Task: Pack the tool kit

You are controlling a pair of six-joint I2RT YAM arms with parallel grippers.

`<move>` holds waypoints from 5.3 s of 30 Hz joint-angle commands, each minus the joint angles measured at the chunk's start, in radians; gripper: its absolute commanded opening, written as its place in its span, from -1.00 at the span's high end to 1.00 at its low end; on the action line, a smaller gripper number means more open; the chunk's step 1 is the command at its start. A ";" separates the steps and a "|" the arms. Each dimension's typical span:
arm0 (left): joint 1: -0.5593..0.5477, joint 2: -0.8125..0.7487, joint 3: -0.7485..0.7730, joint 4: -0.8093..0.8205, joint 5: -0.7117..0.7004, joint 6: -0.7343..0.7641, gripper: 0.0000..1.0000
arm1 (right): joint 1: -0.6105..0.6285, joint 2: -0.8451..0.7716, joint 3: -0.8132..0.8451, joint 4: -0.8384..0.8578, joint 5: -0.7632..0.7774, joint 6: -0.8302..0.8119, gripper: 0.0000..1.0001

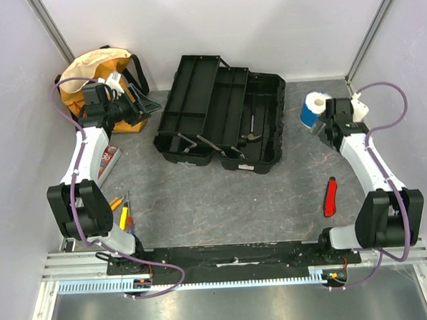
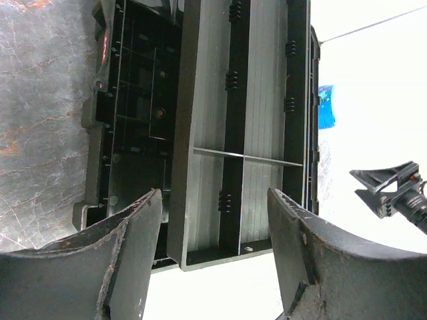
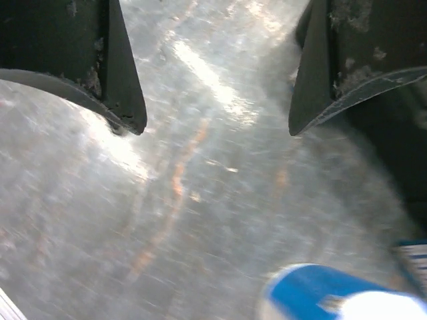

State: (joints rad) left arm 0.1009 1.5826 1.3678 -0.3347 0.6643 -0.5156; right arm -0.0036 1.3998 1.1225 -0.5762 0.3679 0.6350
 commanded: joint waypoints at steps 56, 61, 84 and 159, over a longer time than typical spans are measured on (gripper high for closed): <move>-0.006 -0.026 -0.007 0.011 0.006 0.026 -0.40 | -0.079 -0.028 -0.305 0.019 -0.261 -0.001 1.00; -0.007 -0.026 -0.003 0.011 0.008 0.023 -0.40 | -0.064 -0.074 -0.104 -0.014 -0.215 -0.037 1.00; -0.007 -0.096 -0.003 -0.040 -0.048 0.054 -0.40 | 0.435 0.402 0.651 0.352 -0.397 0.113 1.00; 0.390 -0.527 -0.679 -0.445 -1.011 -0.601 -0.58 | 0.123 0.142 0.332 -0.028 -0.276 0.109 -0.18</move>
State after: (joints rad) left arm 0.4702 1.0973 0.7212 -0.7399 -0.2085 -0.9226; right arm 0.1608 1.5253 1.4261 -0.5854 0.1528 0.7837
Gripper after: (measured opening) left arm 0.788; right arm 0.590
